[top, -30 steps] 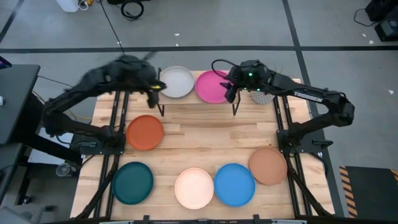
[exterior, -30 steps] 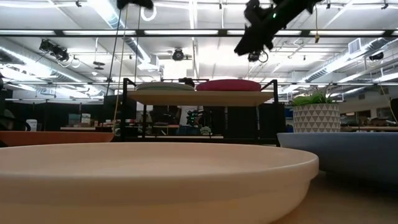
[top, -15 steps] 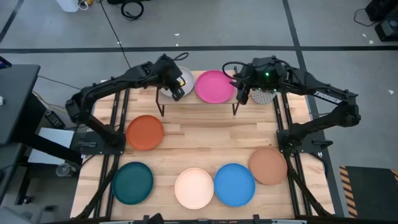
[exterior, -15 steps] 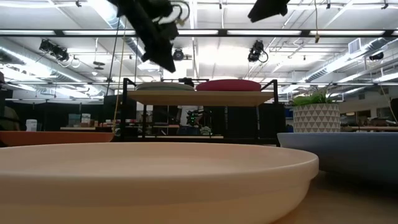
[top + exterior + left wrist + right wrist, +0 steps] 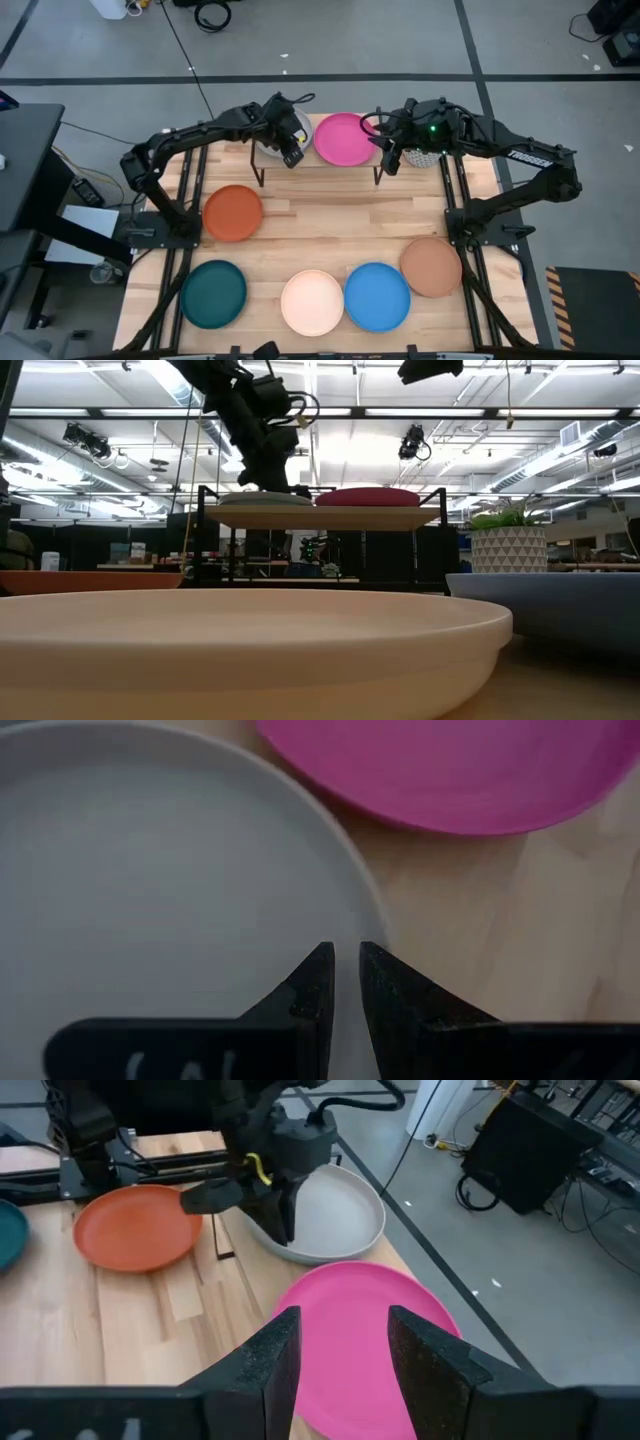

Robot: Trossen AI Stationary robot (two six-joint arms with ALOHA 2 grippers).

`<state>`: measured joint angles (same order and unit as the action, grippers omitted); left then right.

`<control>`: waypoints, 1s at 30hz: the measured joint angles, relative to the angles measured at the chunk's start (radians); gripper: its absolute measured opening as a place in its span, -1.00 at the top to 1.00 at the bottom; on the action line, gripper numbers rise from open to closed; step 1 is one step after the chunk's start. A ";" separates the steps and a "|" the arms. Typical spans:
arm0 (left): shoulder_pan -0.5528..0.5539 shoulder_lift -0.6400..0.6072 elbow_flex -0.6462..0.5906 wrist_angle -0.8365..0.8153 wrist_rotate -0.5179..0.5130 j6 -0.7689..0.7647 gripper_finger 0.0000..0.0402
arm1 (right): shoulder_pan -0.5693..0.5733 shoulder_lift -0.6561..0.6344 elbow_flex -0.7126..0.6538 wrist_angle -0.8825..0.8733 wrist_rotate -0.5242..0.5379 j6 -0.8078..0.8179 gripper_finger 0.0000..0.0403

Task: Place and stack plates onto a shelf
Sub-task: Adjust the gray plate on the shelf, then stack the blue plate on top of the pink plate on the shelf

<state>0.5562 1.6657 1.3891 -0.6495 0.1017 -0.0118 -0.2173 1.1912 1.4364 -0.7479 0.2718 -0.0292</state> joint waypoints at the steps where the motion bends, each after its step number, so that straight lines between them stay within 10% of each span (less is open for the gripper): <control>1: -0.006 0.000 0.000 0.006 -0.001 0.000 0.72 | 0.000 0.000 0.000 0.000 0.000 0.000 0.22; 22: -0.066 -0.150 0.000 0.120 -0.001 -0.019 0.72 | 0.000 0.000 0.000 -0.014 -0.010 0.019 0.22; 30: -0.312 -0.294 0.003 0.003 0.113 0.081 0.72 | 0.042 0.001 -0.052 -0.185 -0.254 0.086 0.22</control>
<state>0.2445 1.3720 1.3917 -0.6468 0.2146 0.0689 -0.1753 1.1923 1.3848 -0.9330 0.0183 0.0571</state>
